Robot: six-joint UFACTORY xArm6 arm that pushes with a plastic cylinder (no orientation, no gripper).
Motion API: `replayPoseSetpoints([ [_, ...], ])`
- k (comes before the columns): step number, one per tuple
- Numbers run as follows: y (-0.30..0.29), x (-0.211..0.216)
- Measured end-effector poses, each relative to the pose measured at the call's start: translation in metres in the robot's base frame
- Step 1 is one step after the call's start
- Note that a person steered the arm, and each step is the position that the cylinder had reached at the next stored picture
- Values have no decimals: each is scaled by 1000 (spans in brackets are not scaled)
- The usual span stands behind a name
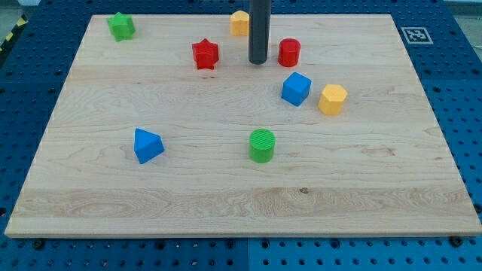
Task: Push the red circle diagonal to the blue cube
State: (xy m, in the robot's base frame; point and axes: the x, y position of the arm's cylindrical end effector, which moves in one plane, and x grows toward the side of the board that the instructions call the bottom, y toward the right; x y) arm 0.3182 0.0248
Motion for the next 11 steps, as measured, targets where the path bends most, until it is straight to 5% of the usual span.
replayPoseSetpoints([
  [5, 105, -2],
  [9, 182, -49],
  [11, 143, -38],
])
